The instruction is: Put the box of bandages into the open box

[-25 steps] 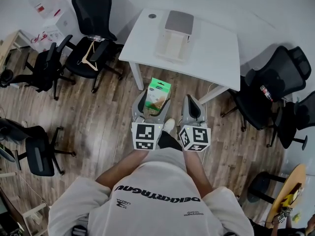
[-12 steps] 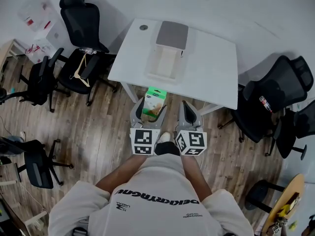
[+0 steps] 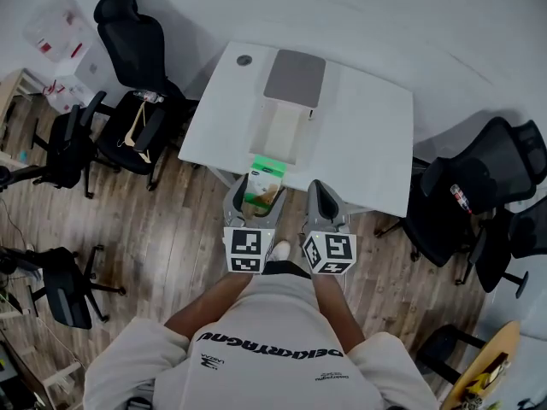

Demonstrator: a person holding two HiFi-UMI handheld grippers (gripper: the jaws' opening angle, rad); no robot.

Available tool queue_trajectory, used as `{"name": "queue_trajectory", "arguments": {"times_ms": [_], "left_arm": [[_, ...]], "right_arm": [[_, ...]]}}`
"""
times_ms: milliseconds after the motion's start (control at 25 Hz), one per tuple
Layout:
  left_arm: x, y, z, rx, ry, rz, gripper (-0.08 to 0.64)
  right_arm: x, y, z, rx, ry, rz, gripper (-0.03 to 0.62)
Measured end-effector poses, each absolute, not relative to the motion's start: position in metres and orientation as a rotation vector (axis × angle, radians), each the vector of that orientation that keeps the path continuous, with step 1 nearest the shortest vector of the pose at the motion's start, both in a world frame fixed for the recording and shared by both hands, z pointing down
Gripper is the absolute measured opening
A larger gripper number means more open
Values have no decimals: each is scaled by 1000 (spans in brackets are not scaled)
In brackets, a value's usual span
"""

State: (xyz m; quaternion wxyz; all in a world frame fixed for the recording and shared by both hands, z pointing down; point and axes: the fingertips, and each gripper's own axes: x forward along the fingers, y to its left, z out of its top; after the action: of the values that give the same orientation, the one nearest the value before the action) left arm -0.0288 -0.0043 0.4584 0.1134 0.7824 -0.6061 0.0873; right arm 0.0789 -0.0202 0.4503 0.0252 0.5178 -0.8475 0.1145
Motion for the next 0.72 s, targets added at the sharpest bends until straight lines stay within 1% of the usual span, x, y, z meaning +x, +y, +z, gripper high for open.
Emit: {"name": "queue_trajectory", "arguments": {"times_ms": [360, 720], "left_arm": [[-25, -31, 463, 2256, -1794, 285, 364], [-33, -43, 467, 2261, -1761, 312, 364]], "right_arm": [[88, -44, 451, 1585, -2613, 388, -3], [74, -56, 454, 1584, -2600, 405, -2]]}}
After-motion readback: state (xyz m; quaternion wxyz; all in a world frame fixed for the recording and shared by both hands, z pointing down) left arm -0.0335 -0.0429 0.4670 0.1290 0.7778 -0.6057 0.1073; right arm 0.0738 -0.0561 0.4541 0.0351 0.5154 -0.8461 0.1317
